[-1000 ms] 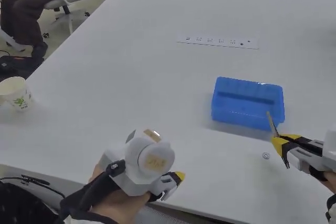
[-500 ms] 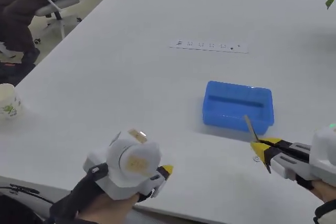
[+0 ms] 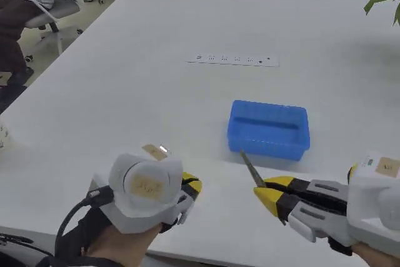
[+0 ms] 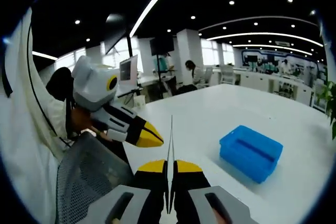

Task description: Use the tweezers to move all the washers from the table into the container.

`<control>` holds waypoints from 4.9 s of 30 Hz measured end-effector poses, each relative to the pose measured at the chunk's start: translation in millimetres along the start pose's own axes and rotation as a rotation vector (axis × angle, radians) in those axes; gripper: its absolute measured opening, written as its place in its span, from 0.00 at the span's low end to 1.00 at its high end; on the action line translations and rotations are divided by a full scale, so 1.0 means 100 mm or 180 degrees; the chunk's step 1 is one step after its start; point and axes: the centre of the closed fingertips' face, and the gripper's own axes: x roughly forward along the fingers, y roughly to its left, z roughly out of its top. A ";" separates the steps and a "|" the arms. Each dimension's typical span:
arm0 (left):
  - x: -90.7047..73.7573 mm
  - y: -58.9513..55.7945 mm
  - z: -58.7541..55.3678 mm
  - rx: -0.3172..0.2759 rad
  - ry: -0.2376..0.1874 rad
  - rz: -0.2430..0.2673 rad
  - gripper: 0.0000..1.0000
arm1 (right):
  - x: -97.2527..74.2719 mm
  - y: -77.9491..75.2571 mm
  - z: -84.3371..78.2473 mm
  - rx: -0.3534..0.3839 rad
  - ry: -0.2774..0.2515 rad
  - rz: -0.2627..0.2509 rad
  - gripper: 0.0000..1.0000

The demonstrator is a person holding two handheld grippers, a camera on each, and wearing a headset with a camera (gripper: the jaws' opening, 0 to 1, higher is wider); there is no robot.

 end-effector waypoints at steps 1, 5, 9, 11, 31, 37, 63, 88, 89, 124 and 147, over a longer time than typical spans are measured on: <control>0.01 -0.07 0.08 0.0023 -0.0080 -0.0084 0.00 | 0.01 0.05 0.03 -0.0030 -0.0004 0.0046 0.01; 0.00 -0.21 0.35 -0.0268 -0.0340 -0.0245 0.00 | 0.05 0.15 0.05 -0.0147 0.0041 0.0113 0.01; -0.02 -0.24 0.43 -0.0217 -0.0367 -0.0278 0.00 | 0.05 0.13 0.04 -0.0254 0.0076 0.0075 0.01; -0.03 -0.30 0.44 -0.0243 -0.0376 -0.0387 0.00 | 0.05 0.11 0.06 -0.0193 0.0053 0.0075 0.01; -0.07 -0.49 0.42 -0.0056 -0.0457 -0.0449 0.00 | 0.03 -0.02 -0.03 -0.0233 0.0091 -0.0061 0.01; -0.19 -0.25 0.17 -0.0248 -0.0385 -0.0257 0.17 | -0.13 -0.43 0.01 -0.0125 -0.0045 -0.0525 0.02; -0.11 0.22 -0.24 -0.0122 -0.0309 0.0604 0.92 | -0.12 -1.37 -0.45 0.0355 0.0002 -0.1145 0.02; -0.07 0.33 -0.41 0.0165 0.0015 0.0869 0.89 | 0.01 -1.41 -0.68 0.0119 0.0276 -0.1133 0.02; -0.07 0.34 -0.41 0.0168 0.0018 0.0873 0.89 | 0.00 -1.41 -0.69 0.0133 0.0289 -0.1132 0.02; -0.08 0.36 -0.46 0.0229 0.0123 0.0942 0.84 | -0.10 -1.47 -0.78 0.0101 0.0363 -0.1291 0.02; -0.08 0.36 -0.47 0.0249 0.0152 0.0933 0.82 | -0.13 -1.47 -0.76 0.0212 0.0357 -0.1314 0.03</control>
